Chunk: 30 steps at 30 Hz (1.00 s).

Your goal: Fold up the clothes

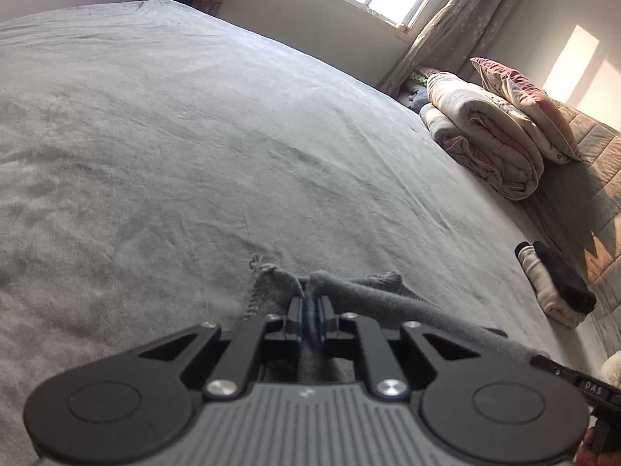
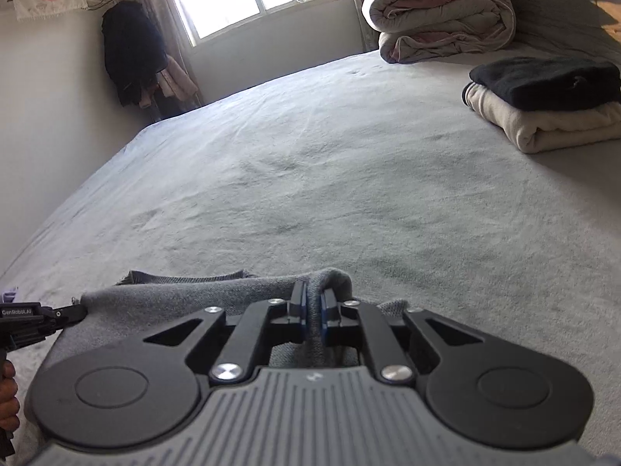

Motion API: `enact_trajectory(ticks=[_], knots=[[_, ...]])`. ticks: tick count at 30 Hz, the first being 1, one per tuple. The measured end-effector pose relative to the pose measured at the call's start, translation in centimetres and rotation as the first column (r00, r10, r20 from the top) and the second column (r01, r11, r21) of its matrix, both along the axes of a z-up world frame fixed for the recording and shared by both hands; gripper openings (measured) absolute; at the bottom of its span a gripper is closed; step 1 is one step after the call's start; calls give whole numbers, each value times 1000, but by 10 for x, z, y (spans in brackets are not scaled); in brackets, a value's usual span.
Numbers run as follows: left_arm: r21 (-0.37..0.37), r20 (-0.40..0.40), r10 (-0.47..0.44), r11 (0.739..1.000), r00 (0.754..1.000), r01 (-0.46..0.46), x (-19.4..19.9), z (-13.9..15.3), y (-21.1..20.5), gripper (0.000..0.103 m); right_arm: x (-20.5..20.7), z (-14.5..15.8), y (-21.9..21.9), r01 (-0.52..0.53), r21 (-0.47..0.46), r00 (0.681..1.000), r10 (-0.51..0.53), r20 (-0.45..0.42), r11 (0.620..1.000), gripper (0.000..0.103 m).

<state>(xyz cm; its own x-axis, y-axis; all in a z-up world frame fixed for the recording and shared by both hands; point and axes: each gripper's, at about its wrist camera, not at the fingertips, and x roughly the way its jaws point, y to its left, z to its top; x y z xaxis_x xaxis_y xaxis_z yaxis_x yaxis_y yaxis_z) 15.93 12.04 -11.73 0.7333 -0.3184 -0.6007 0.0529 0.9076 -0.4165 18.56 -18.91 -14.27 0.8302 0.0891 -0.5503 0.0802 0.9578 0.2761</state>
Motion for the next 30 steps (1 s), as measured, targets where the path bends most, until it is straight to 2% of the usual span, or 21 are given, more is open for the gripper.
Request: enact_trajectory(ticks=[1,2,3,4,7,9,11,14,17,20,22,23,24,30], knots=[[6,4,9,1000,1000,-9,-2,3,1,16,-1,3,4,4,-33,1000,-4,8,999,19],[15,14,21,1000,1000,-22,-6,7,2,20,-3,6,8,9,-65,1000,-8,15,998,26],[38,35,46,998,998,-47,-11,13,2,30,-5,9,13,13,-97,999,-10,31,995,36],[59,57,66,996,996,-70,-15,18,2,33,-7,13,18,16,-128,998,-9,55,992,40],[107,148,56,992,987,-73,-26,32,-6,34,-13,22,36,4,-200,993,20,118,980,42],[120,195,2,992,981,-26,-32,35,-15,34,-15,26,49,-27,-232,988,62,143,972,42],[135,218,-76,990,973,47,-34,33,-27,34,-13,22,60,-82,-247,985,117,129,966,42],[181,161,-127,979,979,98,-27,17,-40,34,-9,10,67,-120,-259,985,147,87,959,42],[162,128,-82,985,988,61,-26,12,-25,34,-6,-5,52,-97,-241,993,110,41,966,42],[144,94,-38,989,995,24,-24,7,-9,37,-8,-8,33,-59,-215,997,68,36,975,41],[140,62,-1,990,998,-8,-23,7,1,43,-10,-4,27,-50,-215,997,60,39,975,41],[140,44,19,990,999,-25,-23,9,6,51,-12,-1,28,-53,-217,997,64,43,975,41],[137,36,26,990,999,-30,-24,11,10,54,-14,0,31,-60,-218,996,72,47,974,42],[159,-55,15,987,998,-6,-30,16,12,60,-19,8,54,-124,-199,988,139,64,972,42]])
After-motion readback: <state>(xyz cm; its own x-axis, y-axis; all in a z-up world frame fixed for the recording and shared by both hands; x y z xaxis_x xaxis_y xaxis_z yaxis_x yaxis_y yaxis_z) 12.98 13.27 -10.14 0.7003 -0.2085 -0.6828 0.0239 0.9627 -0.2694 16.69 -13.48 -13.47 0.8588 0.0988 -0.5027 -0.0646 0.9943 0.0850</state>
